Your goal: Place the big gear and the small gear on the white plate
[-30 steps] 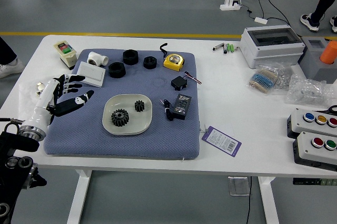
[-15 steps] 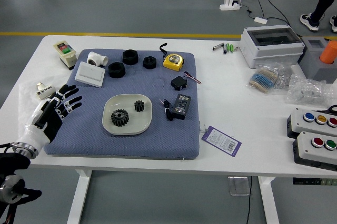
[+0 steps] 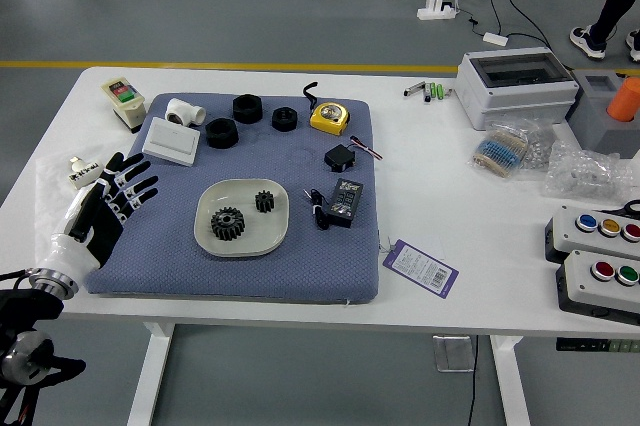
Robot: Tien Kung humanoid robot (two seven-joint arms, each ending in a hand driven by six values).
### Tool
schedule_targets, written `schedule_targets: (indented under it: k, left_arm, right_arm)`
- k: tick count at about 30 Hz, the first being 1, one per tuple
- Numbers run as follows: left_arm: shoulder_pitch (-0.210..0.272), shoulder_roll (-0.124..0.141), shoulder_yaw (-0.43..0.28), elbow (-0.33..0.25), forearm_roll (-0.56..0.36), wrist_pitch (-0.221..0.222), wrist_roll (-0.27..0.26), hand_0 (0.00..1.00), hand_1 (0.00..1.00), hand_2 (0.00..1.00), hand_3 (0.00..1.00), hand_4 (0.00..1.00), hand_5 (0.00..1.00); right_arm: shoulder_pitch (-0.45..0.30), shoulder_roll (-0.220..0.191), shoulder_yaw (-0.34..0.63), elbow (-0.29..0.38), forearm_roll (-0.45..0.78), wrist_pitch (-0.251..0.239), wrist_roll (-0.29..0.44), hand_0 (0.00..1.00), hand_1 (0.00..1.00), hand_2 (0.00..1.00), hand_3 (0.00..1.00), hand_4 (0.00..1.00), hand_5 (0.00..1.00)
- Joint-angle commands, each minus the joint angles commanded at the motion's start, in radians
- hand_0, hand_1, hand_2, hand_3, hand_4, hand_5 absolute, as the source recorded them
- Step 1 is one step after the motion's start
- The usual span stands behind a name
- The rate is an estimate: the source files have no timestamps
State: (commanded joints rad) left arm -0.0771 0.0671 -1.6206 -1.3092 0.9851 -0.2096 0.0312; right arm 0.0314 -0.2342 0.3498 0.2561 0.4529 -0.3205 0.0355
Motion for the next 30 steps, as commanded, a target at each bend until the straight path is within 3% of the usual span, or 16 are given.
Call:
schedule_targets:
  k: [7,17,30]
  left_arm:
    - [0.003,-0.001,-0.002,0.003,0.002,0.005,-0.015,0.836,0.814,0.881,0.801,0.857,0.732]
    - [-0.002,-0.018,0.003,0.017,0.041,0.058,-0.117,0.849,0.853,0.915,0.812,0.856,0.72]
    - [0.013,-0.01,-0.043,0.016,0.079,0.044,-0.117,0.85,0.846,0.906,0.812,0.858,0.712]
  right_arm:
    - [0.004,0.0,0.001,0.0,-0.001,-0.001,0.0,0.707,0.707,0.732,0.562,0.793,0.649]
    - [0.01,-0.002,-0.002,0.0,-0.001,-0.001,0.0,0.707,0.707,0.732,0.561,0.792,0.648]
    - [0.012,0.002,-0.005,0.003,-0.001,0.002,-0.001,0.706,0.708,0.732,0.562,0.792,0.648]
